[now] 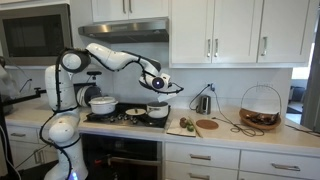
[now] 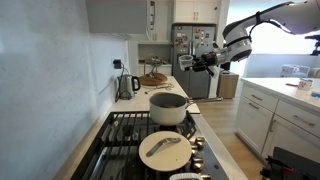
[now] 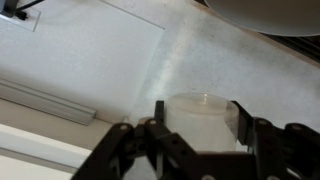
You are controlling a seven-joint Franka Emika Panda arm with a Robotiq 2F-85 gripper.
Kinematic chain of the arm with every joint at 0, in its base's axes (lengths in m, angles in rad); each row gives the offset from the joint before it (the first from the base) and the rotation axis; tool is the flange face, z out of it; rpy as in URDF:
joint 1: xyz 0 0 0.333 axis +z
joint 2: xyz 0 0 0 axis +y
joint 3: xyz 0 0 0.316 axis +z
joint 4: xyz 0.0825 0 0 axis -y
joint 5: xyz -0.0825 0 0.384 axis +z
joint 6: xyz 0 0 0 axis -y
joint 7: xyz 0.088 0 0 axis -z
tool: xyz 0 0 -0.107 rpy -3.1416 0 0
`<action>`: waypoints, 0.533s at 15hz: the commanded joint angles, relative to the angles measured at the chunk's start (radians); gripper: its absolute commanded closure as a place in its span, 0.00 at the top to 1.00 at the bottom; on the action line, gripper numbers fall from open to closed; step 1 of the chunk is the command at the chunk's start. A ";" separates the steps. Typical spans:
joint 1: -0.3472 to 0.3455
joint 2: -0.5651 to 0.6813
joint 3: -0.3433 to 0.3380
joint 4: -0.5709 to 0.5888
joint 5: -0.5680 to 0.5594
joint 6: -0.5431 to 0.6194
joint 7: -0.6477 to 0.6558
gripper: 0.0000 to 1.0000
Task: Pour the contents in the small clear cup into the pot
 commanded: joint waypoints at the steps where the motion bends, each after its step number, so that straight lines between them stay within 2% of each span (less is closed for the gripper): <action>1: 0.030 0.032 -0.026 0.029 0.006 0.010 0.008 0.39; 8: 0.017 0.113 -0.070 0.051 0.030 -0.018 0.023 0.39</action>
